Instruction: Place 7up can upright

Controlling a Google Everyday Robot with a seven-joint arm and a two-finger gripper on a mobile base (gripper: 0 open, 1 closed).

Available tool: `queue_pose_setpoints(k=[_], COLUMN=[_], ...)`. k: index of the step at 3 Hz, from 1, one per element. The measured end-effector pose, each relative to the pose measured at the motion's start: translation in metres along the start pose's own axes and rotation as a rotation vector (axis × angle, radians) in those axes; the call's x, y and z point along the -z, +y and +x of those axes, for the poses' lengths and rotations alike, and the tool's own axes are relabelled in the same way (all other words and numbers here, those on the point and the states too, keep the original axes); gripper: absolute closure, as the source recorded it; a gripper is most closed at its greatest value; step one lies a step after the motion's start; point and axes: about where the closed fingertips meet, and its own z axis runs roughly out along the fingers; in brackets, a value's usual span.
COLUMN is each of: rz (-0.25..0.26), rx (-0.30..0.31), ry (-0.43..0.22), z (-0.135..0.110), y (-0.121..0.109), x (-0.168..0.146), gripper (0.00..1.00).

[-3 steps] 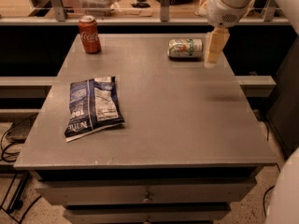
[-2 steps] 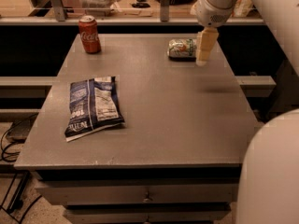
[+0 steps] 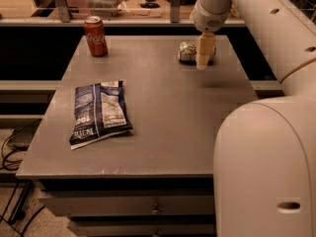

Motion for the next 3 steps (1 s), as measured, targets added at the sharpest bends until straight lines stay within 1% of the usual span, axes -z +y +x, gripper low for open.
queue_pose_setpoints(k=[1, 2, 3], rz=[-0.038, -0.076, -0.101], rx=[-0.003, -0.015, -0.028], ry=[0.003, 0.001, -0.005], z=[0.001, 0.005, 0.009], y=[-0.004, -0.003, -0.001], x=[-0.023, -0.042, -0.055], gripper=[0.00, 0.00, 0.11])
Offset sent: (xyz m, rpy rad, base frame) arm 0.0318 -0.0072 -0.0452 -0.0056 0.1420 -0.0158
